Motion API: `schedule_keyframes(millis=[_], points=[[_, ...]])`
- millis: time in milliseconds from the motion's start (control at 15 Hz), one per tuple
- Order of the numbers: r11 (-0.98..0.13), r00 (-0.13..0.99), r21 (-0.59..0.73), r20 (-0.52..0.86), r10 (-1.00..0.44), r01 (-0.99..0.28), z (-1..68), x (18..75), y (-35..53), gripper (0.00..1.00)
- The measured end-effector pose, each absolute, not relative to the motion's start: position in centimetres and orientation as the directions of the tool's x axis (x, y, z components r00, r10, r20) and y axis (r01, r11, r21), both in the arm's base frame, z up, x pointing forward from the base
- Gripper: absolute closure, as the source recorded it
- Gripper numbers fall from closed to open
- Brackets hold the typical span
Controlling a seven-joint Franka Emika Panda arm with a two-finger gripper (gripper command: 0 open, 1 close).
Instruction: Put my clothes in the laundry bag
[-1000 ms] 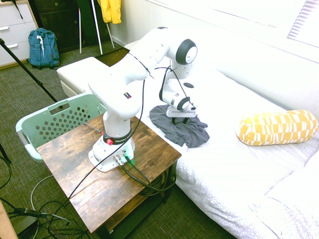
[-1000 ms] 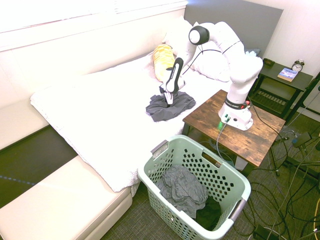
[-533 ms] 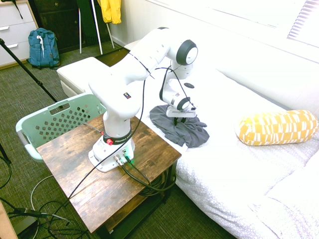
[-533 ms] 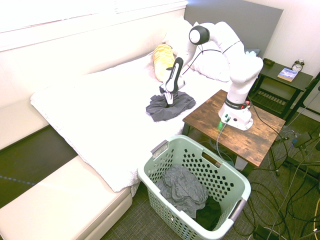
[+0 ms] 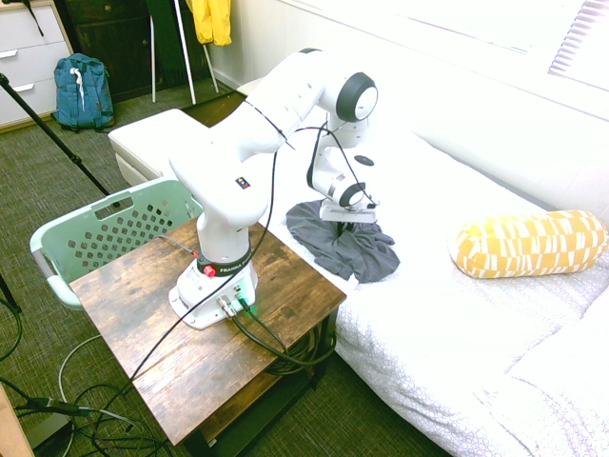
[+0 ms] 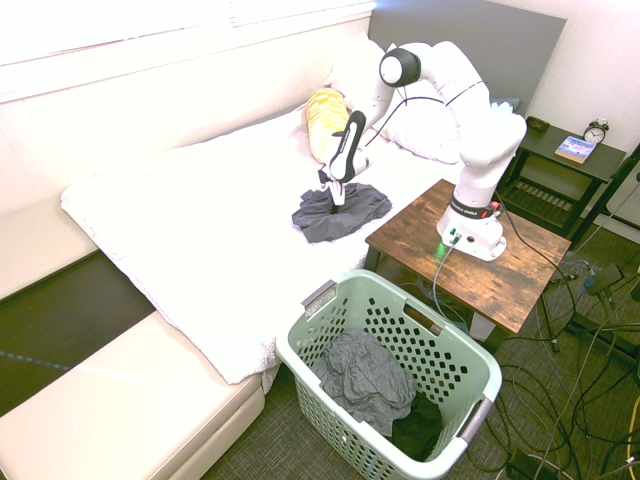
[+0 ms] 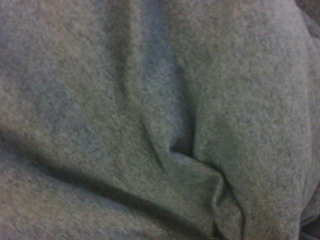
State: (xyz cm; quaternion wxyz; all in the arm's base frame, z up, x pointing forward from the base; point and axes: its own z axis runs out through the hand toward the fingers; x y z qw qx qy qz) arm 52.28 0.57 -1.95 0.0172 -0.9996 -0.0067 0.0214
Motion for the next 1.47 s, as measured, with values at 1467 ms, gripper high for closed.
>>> schedule_keyframes(millis=[1467], points=[[-0.948,0.939,0.053,0.166,-0.300,-0.313,39.2,18.4,36.3,1.00]])
